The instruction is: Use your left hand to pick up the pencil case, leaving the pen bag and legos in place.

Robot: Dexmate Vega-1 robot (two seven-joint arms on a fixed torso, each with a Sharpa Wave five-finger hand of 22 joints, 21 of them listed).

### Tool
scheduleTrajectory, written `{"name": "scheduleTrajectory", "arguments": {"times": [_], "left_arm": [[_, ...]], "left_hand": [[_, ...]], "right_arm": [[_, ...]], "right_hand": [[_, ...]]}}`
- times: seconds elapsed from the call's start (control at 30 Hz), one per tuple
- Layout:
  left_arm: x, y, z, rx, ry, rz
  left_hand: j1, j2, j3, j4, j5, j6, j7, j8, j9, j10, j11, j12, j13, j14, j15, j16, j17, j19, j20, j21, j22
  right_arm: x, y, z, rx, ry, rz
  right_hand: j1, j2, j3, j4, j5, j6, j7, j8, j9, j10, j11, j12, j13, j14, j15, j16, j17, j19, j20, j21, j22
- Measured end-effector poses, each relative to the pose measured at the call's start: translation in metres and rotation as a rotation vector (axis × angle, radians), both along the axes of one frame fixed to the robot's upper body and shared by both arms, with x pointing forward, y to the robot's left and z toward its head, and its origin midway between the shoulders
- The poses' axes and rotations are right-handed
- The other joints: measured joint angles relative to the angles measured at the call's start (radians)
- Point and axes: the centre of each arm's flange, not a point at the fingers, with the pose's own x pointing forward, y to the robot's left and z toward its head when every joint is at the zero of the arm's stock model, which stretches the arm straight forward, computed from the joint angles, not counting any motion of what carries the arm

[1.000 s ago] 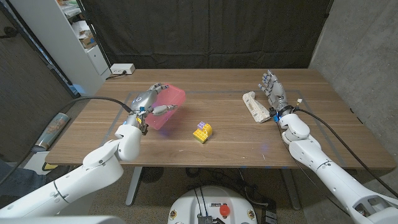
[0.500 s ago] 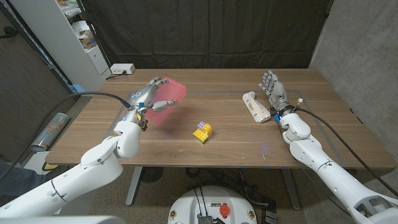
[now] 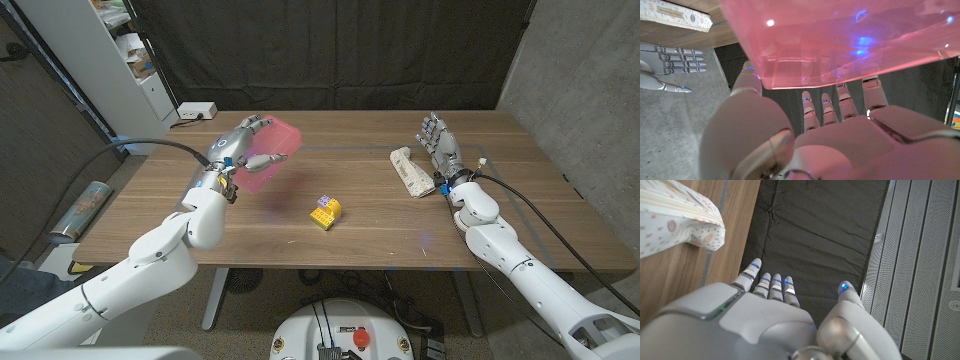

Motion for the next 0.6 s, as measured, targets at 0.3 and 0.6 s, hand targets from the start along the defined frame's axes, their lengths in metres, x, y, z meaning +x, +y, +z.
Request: {"name": "scheduleTrajectory", "arguments": {"times": [0.3,0.6], "left_arm": [[-0.004,-0.003,0.011,0.015,-0.026,0.002],[-0.004,-0.002,0.015,0.017,-0.031,0.001]], "left_hand": [[0.001,-0.001,0.0,0.0,0.001,0.0,0.0,0.0,0.0,0.0,0.0,0.0,0.0,0.0,0.0,0.0,0.005,0.0,0.0,0.0,0.0],[0.001,-0.001,0.001,-0.001,0.007,0.0,0.0,0.0,0.0,0.0,0.0,0.0,0.0,-0.002,0.002,0.0,0.005,0.0,0.0,-0.001,0.005]], "right_arm": [[0.002,0.001,0.0,0.0,0.004,0.0],[0.004,0.003,0.0,-0.001,0.006,0.001]], "right_hand": [[0.0,0.0,0.0,0.0,0.0,0.0,0.0,0.0,0.0,0.0,0.0,0.0,0.0,0.0,0.0,0.0,0.0,0.0,0.0,0.0,0.0],[0.0,0.0,-0.004,-0.004,0.0,0.0,0.0,0.0,0.0,0.0,0.0,0.0,0.0,0.0,0.0,0.0,0.0,0.006,0.005,0.0,0.0]]}}
